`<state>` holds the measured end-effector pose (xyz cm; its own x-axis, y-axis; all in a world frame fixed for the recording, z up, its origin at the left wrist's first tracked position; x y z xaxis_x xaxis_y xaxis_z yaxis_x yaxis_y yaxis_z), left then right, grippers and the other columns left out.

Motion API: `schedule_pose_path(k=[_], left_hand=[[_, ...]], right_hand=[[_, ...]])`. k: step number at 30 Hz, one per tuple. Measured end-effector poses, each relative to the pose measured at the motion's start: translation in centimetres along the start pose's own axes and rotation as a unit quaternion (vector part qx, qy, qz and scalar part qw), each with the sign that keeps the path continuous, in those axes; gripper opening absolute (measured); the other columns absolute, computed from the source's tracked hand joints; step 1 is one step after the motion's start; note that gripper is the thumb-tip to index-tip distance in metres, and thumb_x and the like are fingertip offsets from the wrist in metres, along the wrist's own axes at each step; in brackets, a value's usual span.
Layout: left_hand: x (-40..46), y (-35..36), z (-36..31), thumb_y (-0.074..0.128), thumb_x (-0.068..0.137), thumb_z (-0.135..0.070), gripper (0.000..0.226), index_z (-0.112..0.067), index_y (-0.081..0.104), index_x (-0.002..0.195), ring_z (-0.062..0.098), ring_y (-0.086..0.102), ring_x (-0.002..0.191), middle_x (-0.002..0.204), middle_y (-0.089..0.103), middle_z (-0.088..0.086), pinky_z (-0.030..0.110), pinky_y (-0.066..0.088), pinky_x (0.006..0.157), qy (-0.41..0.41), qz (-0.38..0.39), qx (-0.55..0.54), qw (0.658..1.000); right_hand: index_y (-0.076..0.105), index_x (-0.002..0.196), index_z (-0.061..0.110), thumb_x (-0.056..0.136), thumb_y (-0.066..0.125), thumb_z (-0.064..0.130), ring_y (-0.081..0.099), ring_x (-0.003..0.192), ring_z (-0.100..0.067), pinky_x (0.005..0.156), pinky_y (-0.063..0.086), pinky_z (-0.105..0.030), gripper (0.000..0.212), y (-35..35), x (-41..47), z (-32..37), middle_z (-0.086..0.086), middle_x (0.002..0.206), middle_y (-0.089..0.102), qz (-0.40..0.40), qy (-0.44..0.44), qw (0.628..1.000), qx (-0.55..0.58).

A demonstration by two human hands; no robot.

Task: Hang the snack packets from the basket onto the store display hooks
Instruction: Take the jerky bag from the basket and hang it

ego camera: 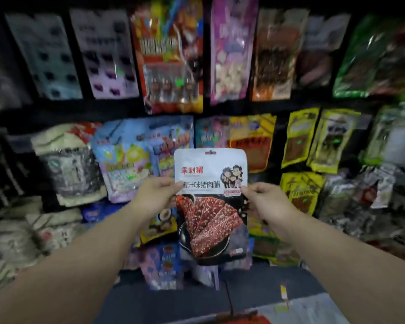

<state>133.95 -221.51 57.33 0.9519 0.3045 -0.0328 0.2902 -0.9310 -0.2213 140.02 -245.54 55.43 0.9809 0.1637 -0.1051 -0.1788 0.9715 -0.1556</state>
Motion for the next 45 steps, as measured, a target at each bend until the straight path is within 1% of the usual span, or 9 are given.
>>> schedule_pose_path(k=[4,8,10,20,25,31,37,41,45], left_hand=[[0.4,-0.6,-9.8,0.058,0.094,-0.012,0.016,-0.010,0.073,0.087,0.015,0.068,0.070,0.074,0.076,0.000,0.027,0.058,0.068,0.072,0.007,-0.009,0.997],[-0.4,-0.3,-17.4,0.054,0.094,-0.006,0.022,-0.003,0.067,0.077,-0.001,0.058,0.042,0.052,0.068,-0.005,0.010,0.044,0.043,0.137,0.018,-0.002,0.990],[-0.8,-0.2,-19.9,0.054,0.094,-0.004,0.023,-0.007,0.069,0.077,0.000,0.062,0.043,0.065,0.073,-0.002,0.009,0.044,0.041,0.152,0.014,-0.003,0.988],[-1.2,-2.2,-24.2,0.059,0.094,-0.017,0.018,-0.010,0.074,0.086,0.009,0.047,0.048,0.055,0.062,-0.005,0.021,0.043,0.052,0.172,-0.028,0.038,0.984],[-0.8,-1.8,-25.8,0.061,0.093,-0.021,0.019,-0.013,0.076,0.084,0.008,0.027,0.037,0.047,0.046,-0.001,0.017,0.024,0.040,0.189,-0.035,0.051,0.980],[0.8,2.7,-27.9,0.064,0.090,-0.024,0.016,-0.018,0.076,0.080,0.007,0.049,0.048,0.063,0.070,-0.004,0.024,0.043,0.049,0.213,-0.040,0.096,0.972],[3.7,10.9,-29.1,0.071,0.085,-0.018,0.020,-0.022,0.075,0.066,0.000,0.063,0.067,0.089,0.077,0.003,0.030,0.057,0.080,0.221,-0.028,0.096,0.970],[6.9,17.1,-30.3,0.067,0.087,-0.009,0.026,-0.018,0.069,0.064,-0.003,0.059,0.045,0.052,0.066,-0.013,0.011,0.044,0.047,0.201,-0.020,0.061,0.977],[8.9,23.0,-32.4,0.063,0.091,-0.013,0.020,-0.016,0.068,0.072,-0.001,0.059,0.044,0.044,0.061,-0.014,0.007,0.036,0.037,0.201,-0.022,0.057,0.978]], right_hand=[[0.051,0.063,0.014,0.091,0.062,0.025,0.045,0.054,-0.015,0.060,0.045,-0.032,0.032,-3.1,-0.6,9.1,0.003,0.050,0.048,-0.039,-0.070,0.997,-0.010],[0.061,0.074,0.001,0.090,0.063,0.027,0.050,0.066,-0.021,0.067,0.050,-0.043,0.030,-5.6,-1.4,15.2,-0.009,0.066,0.054,-0.073,-0.119,0.990,-0.013],[0.059,0.072,0.007,0.088,0.063,0.034,0.052,0.070,-0.022,0.069,0.048,-0.042,0.032,-6.4,-1.3,16.7,-0.012,0.073,0.056,-0.072,-0.123,0.990,-0.018],[0.057,0.071,0.012,0.093,0.057,0.030,0.051,0.071,-0.016,0.063,0.039,-0.028,0.029,-7.4,-1.5,23.2,-0.009,0.078,0.061,-0.062,-0.189,0.978,-0.062],[0.053,0.072,0.011,0.094,0.057,0.030,0.047,0.070,-0.017,0.062,0.038,-0.029,0.029,-8.3,-1.1,24.2,-0.010,0.076,0.055,-0.070,-0.200,0.976,-0.055],[0.058,0.068,0.014,0.091,0.060,0.031,0.053,0.073,-0.021,0.078,0.050,-0.043,0.029,-12.9,0.2,22.5,-0.009,0.075,0.061,-0.105,-0.173,0.979,-0.022],[0.055,0.071,0.009,0.093,0.058,0.030,0.046,0.069,-0.018,0.060,0.038,-0.028,0.030,-20.8,2.9,22.1,-0.008,0.073,0.052,-0.113,-0.182,0.976,-0.046],[0.056,0.067,0.011,0.090,0.062,0.031,0.043,0.066,-0.021,0.062,0.038,-0.036,0.031,-26.9,7.6,21.6,-0.008,0.068,0.048,-0.116,-0.168,0.978,-0.035],[0.058,0.076,0.002,0.092,0.060,0.029,0.041,0.064,-0.020,0.061,0.034,-0.033,0.031,-32.3,11.3,21.7,-0.007,0.066,0.048,-0.126,-0.178,0.975,-0.033]])
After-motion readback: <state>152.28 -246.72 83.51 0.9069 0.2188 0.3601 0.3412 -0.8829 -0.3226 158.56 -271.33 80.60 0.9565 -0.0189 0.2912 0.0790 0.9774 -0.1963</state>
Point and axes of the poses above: each hand's wrist, its own x-axis towards the middle knuckle, its own y-axis out of the palm, z = x × y, the point moved 9 cm from there along x, towards the middle knuckle
